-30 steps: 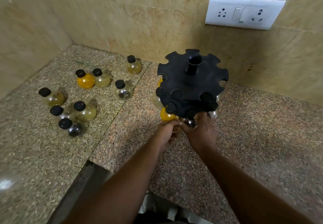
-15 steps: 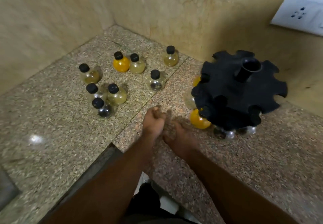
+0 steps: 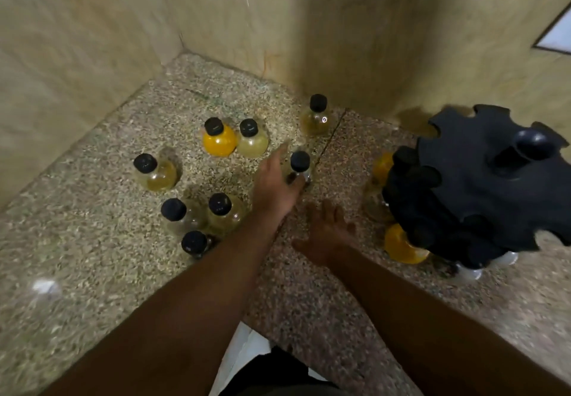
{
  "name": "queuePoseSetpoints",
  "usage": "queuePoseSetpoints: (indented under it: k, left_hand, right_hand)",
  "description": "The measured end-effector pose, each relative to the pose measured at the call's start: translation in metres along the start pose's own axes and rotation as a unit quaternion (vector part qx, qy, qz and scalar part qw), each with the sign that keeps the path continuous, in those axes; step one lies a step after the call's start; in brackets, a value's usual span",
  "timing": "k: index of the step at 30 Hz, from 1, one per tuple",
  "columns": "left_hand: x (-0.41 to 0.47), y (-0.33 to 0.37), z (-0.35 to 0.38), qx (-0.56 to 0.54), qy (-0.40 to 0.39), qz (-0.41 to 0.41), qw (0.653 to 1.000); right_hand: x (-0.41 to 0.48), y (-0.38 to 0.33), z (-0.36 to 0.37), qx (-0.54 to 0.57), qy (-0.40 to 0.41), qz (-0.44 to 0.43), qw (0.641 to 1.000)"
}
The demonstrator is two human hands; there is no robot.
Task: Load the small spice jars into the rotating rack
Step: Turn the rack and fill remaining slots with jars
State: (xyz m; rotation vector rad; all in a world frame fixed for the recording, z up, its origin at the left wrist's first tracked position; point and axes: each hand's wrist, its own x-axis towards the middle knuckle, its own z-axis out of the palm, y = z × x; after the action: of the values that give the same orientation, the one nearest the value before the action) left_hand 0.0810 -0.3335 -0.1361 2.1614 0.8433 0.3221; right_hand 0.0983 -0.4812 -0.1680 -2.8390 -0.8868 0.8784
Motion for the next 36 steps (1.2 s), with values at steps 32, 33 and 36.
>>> queuePoseSetpoints:
  k: [32,33,36]
  left_hand:
    - [-0.085,0.068,0.007,-0.047,0.004,0.151,0.987]
    - [-0.093,0.073,0.008,-0.049,0.002,0.158,0.986]
    - [-0.116,0.090,0.010,-0.059,0.003,0.190,0.980]
  right_hand:
    - [-0.117,0.035,-0.034,0.382,0.416,0.063,0.823]
    - [-0.126,0.039,-0.038,0.435,0.416,0.073,0.795]
    - [-0.148,0.054,-0.047,0.573,0.404,0.096,0.707]
